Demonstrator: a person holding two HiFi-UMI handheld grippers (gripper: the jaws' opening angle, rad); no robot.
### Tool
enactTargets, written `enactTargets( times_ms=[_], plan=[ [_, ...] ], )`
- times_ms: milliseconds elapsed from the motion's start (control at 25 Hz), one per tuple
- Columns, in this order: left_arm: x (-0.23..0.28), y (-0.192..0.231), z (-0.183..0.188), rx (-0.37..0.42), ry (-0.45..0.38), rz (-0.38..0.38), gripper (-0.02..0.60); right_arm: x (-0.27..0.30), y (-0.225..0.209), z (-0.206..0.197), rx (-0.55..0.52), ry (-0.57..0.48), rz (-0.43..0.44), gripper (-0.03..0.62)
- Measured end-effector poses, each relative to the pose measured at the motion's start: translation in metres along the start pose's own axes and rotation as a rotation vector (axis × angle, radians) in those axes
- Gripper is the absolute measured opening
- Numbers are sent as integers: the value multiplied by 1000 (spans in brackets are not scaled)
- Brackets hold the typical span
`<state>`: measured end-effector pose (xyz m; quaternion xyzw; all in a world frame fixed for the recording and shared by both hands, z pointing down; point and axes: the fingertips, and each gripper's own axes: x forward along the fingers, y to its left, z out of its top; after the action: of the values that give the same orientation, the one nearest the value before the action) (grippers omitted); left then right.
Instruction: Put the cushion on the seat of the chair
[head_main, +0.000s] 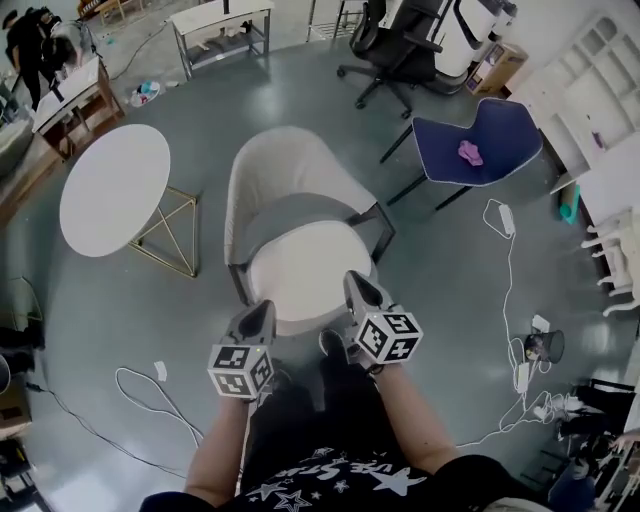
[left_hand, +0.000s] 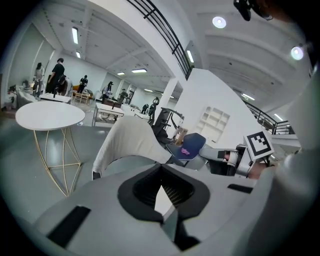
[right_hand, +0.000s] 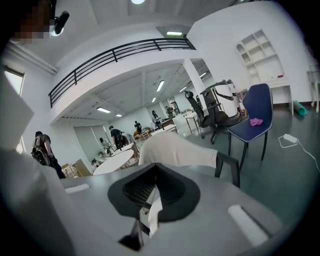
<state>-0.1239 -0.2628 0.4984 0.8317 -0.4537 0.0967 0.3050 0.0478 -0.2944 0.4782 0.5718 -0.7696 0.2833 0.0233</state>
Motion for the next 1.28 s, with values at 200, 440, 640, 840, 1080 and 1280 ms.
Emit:
enactTargets(
  times_ms=[200,440,640,840,1080,1280],
  plan=[
    [-4,-12,-4,18,29,-62,8,-46,11,0,-11,-17,-11,3],
    [-26,-37,-5,50,2,-42,8,-72,1,14,39,-71,26,3],
    [-50,-53,-7,65,-30,15,8,-94,19,26,28,-107,111,3],
    [-60,-95,-13,62,-62,40,8,-143,16,17,-24,-75,154,3],
    [-81,-156,-35,81,-102,56,8,-209,-5,8,-31,-81,188,3],
    [-101,-206,-73,91,-113,78,8,-268,-25,3,-31,-106,233,3]
  ],
)
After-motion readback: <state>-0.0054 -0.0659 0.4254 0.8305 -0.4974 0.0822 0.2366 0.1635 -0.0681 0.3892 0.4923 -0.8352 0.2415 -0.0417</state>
